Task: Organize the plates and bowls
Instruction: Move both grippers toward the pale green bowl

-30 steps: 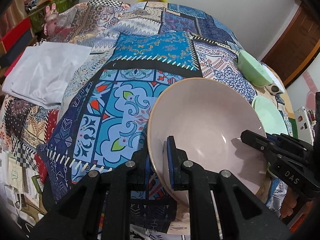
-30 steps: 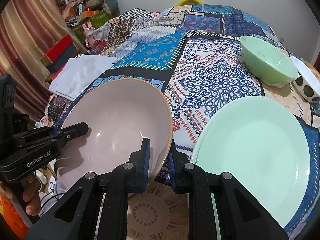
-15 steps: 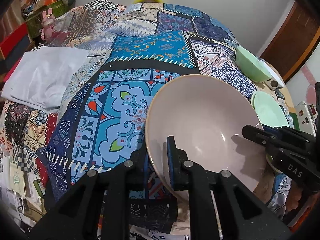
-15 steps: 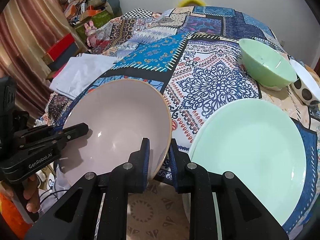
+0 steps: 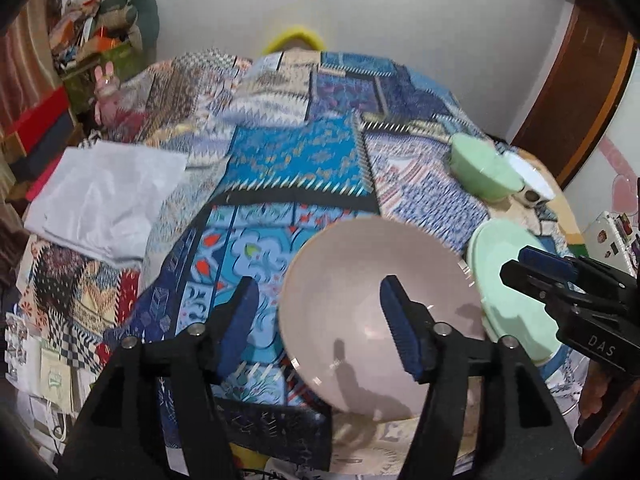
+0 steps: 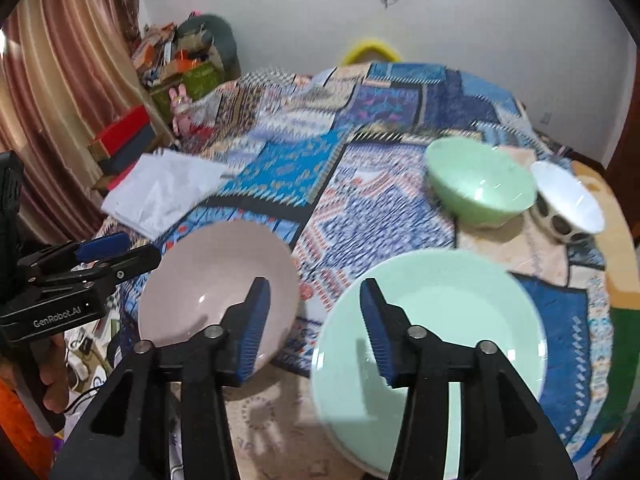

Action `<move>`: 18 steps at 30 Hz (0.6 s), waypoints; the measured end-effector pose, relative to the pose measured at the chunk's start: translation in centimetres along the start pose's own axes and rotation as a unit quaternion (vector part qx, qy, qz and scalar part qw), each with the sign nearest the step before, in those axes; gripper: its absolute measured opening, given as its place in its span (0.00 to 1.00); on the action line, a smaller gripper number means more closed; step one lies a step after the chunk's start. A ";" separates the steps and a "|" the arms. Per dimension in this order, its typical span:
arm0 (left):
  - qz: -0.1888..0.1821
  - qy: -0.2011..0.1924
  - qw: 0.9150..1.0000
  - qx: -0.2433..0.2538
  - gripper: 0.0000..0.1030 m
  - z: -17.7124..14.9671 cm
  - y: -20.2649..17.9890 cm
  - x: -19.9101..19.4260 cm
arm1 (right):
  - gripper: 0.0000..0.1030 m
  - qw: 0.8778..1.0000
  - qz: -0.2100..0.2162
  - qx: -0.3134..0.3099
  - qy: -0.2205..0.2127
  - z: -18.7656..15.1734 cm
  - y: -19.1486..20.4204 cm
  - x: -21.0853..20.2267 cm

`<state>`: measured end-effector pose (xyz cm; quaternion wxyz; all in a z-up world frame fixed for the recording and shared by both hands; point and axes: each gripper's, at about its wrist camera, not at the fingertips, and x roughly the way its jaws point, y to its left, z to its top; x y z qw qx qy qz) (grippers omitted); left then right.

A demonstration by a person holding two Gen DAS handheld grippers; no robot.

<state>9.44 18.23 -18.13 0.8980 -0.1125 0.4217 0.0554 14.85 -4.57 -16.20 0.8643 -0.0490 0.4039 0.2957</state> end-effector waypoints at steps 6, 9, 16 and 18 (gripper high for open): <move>-0.006 -0.033 0.999 0.018 0.76 2.1 -3.0 -1.5 | 0.61 0.999 -0.017 0.013 -0.037 1.1 -2.8 -2.3; -0.009 -0.047 0.999 0.021 0.88 3.0 -4.5 -2.0 | 0.63 0.998 -0.034 0.015 -0.053 1.7 -4.7 -3.3; -0.011 -0.055 0.998 0.041 0.93 6.2 -8.7 -1.1 | 0.67 0.994 -0.065 0.029 -0.080 2.9 -9.0 -5.4; -0.011 -0.058 0.997 0.050 0.94 7.1 -9.9 -0.7 | 0.68 0.993 -0.072 0.034 -0.086 3.3 -10.2 -5.8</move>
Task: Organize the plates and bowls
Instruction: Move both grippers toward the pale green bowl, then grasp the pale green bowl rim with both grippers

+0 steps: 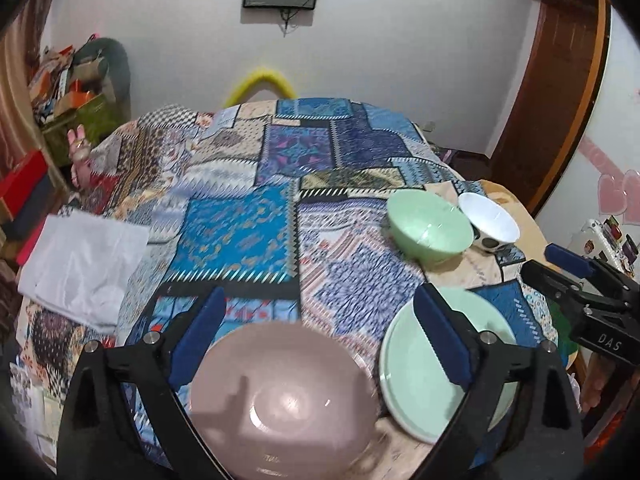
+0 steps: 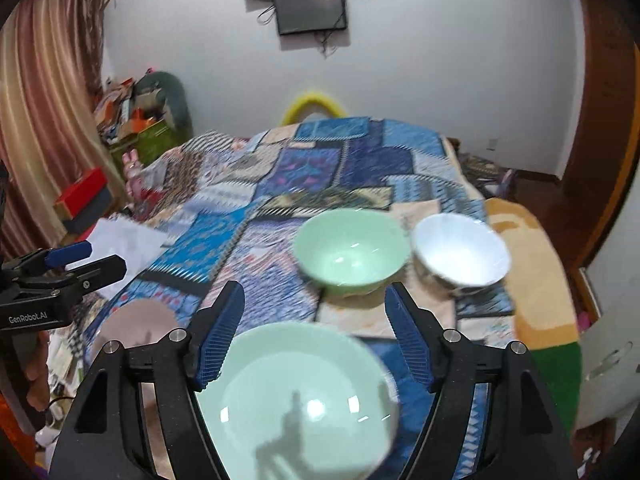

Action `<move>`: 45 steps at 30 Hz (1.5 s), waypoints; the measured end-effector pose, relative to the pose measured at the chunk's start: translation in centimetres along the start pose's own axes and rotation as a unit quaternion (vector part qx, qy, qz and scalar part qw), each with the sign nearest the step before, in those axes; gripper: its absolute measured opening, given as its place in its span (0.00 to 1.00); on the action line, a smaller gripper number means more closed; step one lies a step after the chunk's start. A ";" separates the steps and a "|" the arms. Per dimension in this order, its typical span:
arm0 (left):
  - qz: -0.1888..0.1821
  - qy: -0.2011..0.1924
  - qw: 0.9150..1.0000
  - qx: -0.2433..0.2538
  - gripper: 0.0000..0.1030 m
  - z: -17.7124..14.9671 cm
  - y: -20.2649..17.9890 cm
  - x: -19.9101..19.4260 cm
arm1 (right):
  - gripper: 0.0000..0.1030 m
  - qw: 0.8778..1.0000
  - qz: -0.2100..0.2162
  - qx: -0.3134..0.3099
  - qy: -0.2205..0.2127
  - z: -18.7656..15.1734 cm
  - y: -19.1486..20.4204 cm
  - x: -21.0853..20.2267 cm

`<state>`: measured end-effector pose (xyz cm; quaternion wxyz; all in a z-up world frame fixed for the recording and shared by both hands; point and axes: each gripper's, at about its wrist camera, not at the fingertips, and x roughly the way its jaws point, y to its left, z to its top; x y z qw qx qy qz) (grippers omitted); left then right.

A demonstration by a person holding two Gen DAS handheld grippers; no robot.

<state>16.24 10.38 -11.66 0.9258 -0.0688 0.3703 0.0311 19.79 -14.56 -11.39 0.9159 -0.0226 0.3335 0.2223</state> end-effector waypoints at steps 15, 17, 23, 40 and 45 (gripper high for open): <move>-0.014 0.015 0.998 0.064 0.95 5.3 -7.4 9.0 | 0.68 0.999 -0.032 0.040 0.013 1.2 -6.2 4.6; -0.020 0.027 0.997 0.063 0.95 5.5 -7.7 11.1 | 0.68 0.998 -0.033 0.047 0.020 0.9 -6.8 5.6; -0.030 0.077 0.996 0.038 0.89 5.8 -7.2 17.3 | 0.68 0.997 -0.028 0.059 0.040 0.3 -7.7 8.4; -0.058 0.166 0.982 0.066 0.26 5.2 -8.3 25.8 | 0.38 0.995 0.019 0.062 0.080 0.0 -7.5 12.1; -0.061 0.167 0.981 0.079 0.17 4.9 -8.7 25.8 | 0.31 0.993 0.029 0.066 0.095 0.2 -7.4 13.1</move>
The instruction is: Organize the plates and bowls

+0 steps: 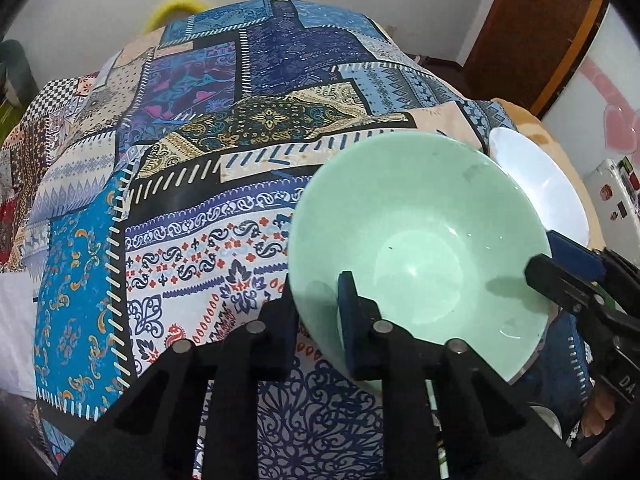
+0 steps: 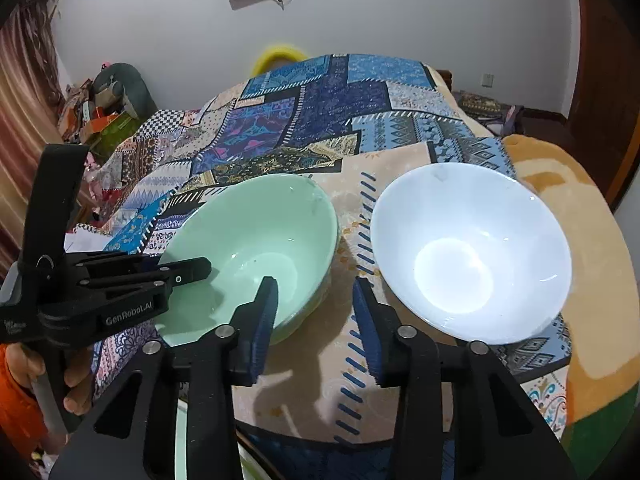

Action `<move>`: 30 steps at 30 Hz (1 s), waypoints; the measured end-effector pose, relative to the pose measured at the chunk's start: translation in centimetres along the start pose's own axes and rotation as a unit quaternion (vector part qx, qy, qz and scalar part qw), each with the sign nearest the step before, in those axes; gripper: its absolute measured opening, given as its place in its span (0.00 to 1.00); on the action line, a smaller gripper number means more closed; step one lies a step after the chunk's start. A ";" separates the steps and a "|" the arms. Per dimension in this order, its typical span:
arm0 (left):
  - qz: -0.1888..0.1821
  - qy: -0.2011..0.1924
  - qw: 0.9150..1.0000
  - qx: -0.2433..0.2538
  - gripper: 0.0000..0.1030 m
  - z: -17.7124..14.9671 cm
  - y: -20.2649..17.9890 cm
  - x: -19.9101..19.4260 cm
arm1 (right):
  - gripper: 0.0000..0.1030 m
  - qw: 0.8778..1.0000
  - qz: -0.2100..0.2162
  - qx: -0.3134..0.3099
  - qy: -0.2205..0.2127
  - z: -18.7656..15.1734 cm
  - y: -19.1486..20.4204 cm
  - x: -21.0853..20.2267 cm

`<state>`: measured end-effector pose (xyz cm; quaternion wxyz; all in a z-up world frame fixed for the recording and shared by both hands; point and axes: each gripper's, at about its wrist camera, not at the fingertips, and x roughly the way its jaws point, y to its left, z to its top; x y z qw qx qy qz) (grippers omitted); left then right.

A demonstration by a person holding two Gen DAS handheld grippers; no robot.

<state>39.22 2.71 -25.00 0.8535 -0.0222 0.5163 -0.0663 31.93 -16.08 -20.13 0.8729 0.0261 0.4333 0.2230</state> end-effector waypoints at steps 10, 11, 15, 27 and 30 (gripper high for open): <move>-0.007 -0.006 1.000 0.002 0.17 0.0 -0.2 -0.2 | 0.20 1.000 0.001 0.013 0.015 0.4 0.1 1.7; -0.006 -0.008 1.000 0.002 0.17 0.0 -0.2 -0.2 | 0.20 1.000 0.000 0.011 0.015 0.4 0.1 1.7; -0.009 -0.006 1.000 -0.002 0.16 -0.1 -0.2 -0.3 | 0.20 1.000 -0.002 0.009 0.012 0.6 0.3 1.2; -0.023 -0.005 0.999 -0.025 0.16 -1.3 -0.6 -3.4 | 0.19 1.000 -0.015 -0.004 -0.012 0.5 1.8 -2.3; -0.025 -0.016 0.999 -0.027 0.16 -1.6 -0.9 -5.1 | 0.19 1.000 -0.014 -0.004 -0.021 0.5 2.4 -3.3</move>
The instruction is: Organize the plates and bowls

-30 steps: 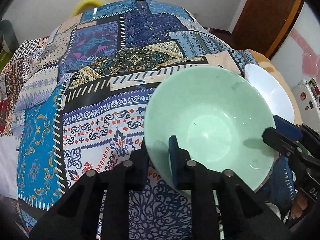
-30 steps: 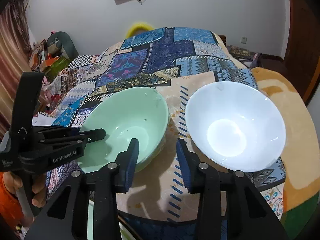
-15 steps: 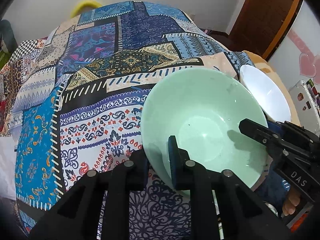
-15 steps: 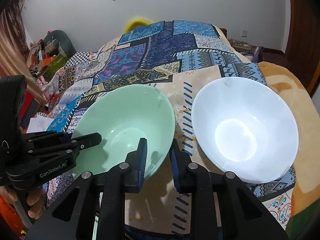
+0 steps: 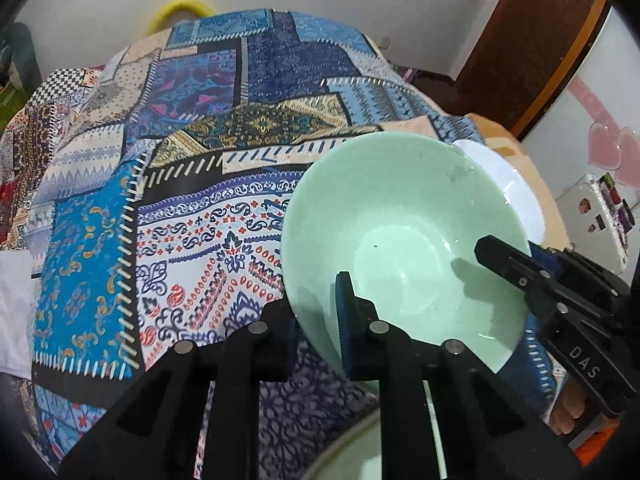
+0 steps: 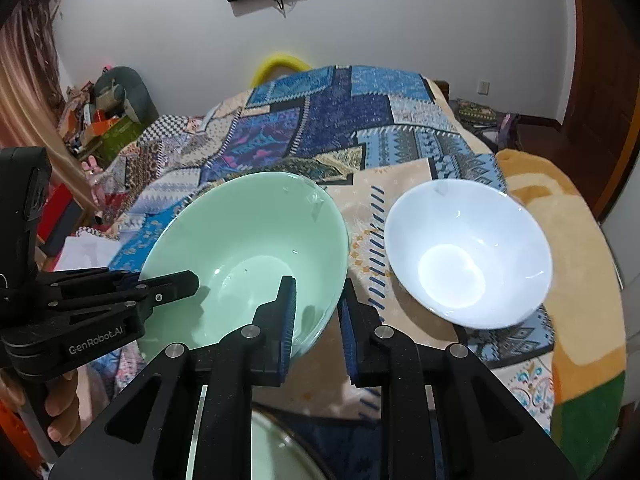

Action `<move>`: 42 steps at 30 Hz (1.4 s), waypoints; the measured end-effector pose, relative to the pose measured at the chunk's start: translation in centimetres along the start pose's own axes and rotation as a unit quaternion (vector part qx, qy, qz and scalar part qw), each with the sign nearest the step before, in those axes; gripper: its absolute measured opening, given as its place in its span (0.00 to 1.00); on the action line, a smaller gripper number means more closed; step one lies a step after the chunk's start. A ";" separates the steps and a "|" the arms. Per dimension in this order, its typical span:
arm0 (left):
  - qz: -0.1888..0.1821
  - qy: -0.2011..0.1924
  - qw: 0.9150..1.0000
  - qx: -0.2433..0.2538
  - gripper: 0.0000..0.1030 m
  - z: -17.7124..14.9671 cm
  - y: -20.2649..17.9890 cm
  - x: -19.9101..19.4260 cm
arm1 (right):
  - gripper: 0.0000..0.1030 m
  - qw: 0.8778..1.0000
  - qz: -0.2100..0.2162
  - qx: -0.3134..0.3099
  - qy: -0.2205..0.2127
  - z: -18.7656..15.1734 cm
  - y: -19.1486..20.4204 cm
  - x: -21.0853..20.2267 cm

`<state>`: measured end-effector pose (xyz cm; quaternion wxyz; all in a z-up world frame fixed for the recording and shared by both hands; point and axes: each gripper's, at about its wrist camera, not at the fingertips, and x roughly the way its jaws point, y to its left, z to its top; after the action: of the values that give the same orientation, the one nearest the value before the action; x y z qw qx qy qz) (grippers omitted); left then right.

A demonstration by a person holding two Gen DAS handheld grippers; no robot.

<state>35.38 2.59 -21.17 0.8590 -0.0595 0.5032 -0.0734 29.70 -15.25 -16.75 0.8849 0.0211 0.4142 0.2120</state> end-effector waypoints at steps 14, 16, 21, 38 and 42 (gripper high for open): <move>0.006 -0.054 0.999 -0.004 0.15 -2.2 -0.6 -8.6 | 0.19 0.999 0.009 -0.024 -0.038 0.0 3.8 -5.1; 0.008 -0.060 0.998 -0.005 0.16 -2.7 -0.5 -9.7 | 0.18 0.999 0.012 -0.027 -0.042 -0.1 4.3 -5.6; 0.016 -0.081 0.997 -0.008 0.16 -4.2 -0.3 -12.7 | 0.18 0.998 0.019 -0.033 -0.047 -0.5 5.4 -6.4; 0.043 -0.116 0.992 -0.034 0.16 -9.6 2.6 -19.5 | 0.18 0.996 0.055 -0.055 -0.047 -3.3 10.5 -8.0; 0.051 -0.121 0.990 -0.041 0.16 -11.1 3.6 -20.6 | 0.18 0.995 0.063 -0.062 -0.042 -4.2 11.6 -8.0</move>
<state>15.93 9.63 -9.57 0.9132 -0.0775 0.4001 -0.0014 17.95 -8.42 -11.22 0.8858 0.0013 0.3611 0.2915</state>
